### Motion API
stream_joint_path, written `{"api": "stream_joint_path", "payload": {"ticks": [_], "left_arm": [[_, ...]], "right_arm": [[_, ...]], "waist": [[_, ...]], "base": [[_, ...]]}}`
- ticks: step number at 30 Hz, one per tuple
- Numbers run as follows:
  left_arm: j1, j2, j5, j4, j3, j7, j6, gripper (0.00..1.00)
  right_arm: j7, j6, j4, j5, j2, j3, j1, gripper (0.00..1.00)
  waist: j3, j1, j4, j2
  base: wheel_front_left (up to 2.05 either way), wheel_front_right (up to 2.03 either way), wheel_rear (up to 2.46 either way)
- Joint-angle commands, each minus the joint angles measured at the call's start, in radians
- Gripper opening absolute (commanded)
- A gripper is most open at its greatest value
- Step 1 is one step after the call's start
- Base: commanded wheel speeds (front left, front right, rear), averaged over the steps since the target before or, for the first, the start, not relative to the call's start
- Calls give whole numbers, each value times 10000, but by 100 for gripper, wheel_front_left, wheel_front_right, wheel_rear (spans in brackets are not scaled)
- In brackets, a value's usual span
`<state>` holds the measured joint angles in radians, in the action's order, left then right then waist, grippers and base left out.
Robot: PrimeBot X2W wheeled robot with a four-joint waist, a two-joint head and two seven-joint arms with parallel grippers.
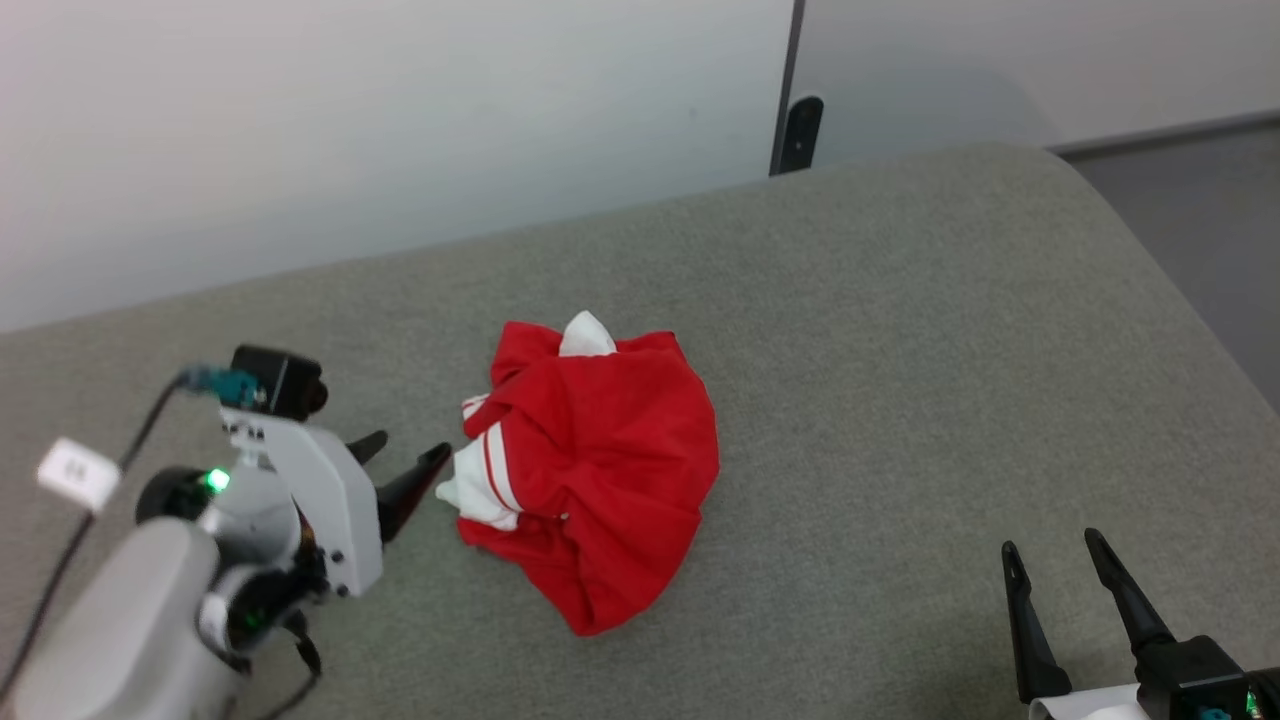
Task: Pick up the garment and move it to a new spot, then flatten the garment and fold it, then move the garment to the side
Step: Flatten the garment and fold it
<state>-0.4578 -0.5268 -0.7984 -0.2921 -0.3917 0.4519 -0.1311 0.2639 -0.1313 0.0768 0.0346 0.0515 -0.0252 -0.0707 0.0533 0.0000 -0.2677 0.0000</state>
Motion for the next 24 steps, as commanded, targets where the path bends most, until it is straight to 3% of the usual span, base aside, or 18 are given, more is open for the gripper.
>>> {"api": "stream_joint_path", "payload": {"ticks": [1,5,10,24], "left_arm": [[-128,-58,-101,-81,-52,239,7,100],[-917,-168,-478,-514,-263,1880,170,100],[-1615,-175,-838,-864,-363,3461,700,100],[-2585,101,-605,-1359,-1259,5424,1073,100]], "right_arm": [[9,10,7,-86,-22,27,132,100],[9,10,81,-189,-21,88,236,100],[9,10,135,-271,-19,133,392,100],[9,10,229,-491,-19,263,773,100]], "waist": [[208,0,-157,0],[430,0,-280,0],[668,0,-385,0],[1290,0,-450,0]], "base": [[0,0,0],[0,0,0],[0,0,0],[0,0,0]]}}
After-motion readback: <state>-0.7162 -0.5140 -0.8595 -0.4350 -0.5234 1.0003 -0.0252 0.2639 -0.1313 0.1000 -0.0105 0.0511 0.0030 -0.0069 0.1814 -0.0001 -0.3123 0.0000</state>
